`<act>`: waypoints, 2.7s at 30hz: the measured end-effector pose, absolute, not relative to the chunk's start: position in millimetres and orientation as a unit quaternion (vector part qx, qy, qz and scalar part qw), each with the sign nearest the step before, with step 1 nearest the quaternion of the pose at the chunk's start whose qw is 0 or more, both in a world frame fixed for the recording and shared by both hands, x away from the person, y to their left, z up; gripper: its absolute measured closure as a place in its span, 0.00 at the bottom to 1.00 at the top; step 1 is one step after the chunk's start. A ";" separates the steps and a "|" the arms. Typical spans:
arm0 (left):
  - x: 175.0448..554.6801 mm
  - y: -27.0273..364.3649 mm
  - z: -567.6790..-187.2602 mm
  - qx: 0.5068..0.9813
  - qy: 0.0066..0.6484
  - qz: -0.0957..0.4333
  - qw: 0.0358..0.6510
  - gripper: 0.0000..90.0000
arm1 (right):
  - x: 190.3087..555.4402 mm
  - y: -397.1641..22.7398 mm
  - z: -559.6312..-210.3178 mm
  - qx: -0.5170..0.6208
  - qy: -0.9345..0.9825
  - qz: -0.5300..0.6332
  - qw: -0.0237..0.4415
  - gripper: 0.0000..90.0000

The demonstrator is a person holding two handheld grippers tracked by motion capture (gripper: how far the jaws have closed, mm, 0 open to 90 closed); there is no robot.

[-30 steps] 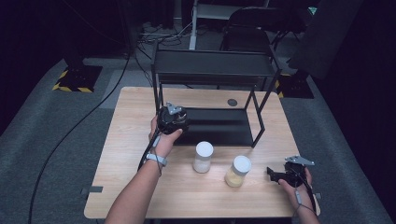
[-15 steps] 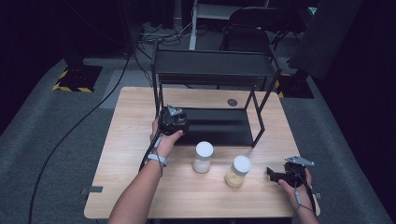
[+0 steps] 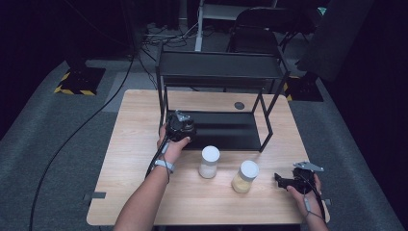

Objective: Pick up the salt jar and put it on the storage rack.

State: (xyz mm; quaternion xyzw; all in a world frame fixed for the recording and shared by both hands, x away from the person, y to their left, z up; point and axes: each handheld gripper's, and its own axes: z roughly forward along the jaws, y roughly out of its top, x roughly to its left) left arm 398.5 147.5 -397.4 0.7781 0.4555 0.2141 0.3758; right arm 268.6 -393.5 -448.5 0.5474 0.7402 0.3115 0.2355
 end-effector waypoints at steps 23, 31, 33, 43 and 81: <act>402.0 142.5 -406.8 0.784 0.458 0.212 0.361 0.34 | 268.9 -393.1 -448.0 0.548 0.741 0.310 0.235 0.00; 403.8 145.8 -409.5 0.781 0.460 0.204 0.370 0.34 | 268.7 -392.8 -448.1 0.547 0.741 0.310 0.236 0.00; 404.6 145.5 -408.7 0.780 0.463 0.202 0.369 0.33 | 268.7 -392.8 -448.1 0.547 0.741 0.310 0.236 0.00; 393.2 147.0 -392.5 0.749 0.478 0.220 0.402 0.14 | 268.7 -392.8 -448.2 0.547 0.741 0.310 0.236 0.00; 296.9 199.1 -320.5 0.749 0.408 0.233 0.467 0.12 | 270.2 -393.9 -448.7 0.544 0.742 0.312 0.236 0.00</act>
